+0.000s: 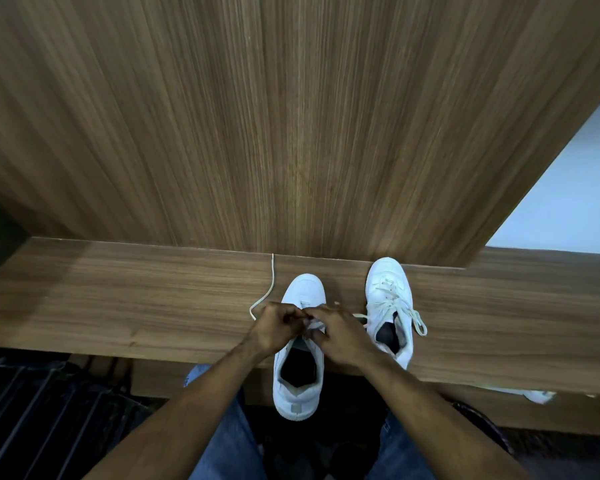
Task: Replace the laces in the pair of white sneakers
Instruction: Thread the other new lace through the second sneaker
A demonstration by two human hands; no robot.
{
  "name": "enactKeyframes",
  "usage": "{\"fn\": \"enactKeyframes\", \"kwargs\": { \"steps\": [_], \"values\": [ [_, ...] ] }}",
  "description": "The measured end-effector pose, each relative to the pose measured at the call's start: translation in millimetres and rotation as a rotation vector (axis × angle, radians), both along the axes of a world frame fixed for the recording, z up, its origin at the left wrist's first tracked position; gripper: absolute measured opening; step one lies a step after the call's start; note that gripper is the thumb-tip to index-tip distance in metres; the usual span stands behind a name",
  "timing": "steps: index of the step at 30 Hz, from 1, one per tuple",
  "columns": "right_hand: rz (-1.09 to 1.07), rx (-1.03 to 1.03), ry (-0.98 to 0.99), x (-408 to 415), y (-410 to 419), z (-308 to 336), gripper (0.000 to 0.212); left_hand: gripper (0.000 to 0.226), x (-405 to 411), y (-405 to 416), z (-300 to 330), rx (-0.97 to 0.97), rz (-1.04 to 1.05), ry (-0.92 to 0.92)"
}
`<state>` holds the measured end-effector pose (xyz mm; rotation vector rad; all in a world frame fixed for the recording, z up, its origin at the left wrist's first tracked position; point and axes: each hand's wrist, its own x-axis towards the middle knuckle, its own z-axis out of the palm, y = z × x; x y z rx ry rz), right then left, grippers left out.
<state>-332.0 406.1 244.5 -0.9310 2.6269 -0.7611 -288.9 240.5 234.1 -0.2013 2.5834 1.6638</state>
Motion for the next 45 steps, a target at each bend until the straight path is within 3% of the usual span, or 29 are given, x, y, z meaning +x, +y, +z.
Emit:
{"fn": "enactKeyframes", "kwargs": {
  "steps": [6,10,12,15,19,27,40,45],
  "values": [
    [-0.232,-0.050,-0.087,4.4,-3.7,-4.6,0.032,0.021,9.1,-9.7,-20.5,-0.132,0.110,-0.033],
    [-0.289,-0.070,-0.200,4.0,2.4,-9.1,0.035,0.009,21.2,-8.9,-21.3,-0.276,0.104,-0.117],
    [-0.267,-0.046,-0.205,5.4,4.8,-11.3,0.028,0.012,23.3,-9.1,-25.1,-0.180,0.151,-0.126],
    [-0.236,-0.013,-0.182,7.5,3.9,-10.6,0.020,0.020,26.5,-7.1,-23.4,0.112,0.266,-0.217],
    [-0.242,0.023,-0.096,9.3,-3.6,-6.0,0.017,0.011,26.4,-4.6,-14.5,0.380,0.385,-0.341],
    [-0.160,0.185,0.070,12.5,-21.5,-3.9,0.023,0.015,25.7,-7.1,-12.9,0.429,0.408,-0.411],
    [-0.117,0.205,0.117,21.5,-28.6,-7.2,0.025,0.007,25.9,-6.4,-13.3,0.427,0.398,-0.411],
    [-0.271,0.119,0.017,28.1,-35.4,-8.8,0.022,0.008,26.3,-6.6,-14.4,0.416,0.398,-0.402]
  ]
}}
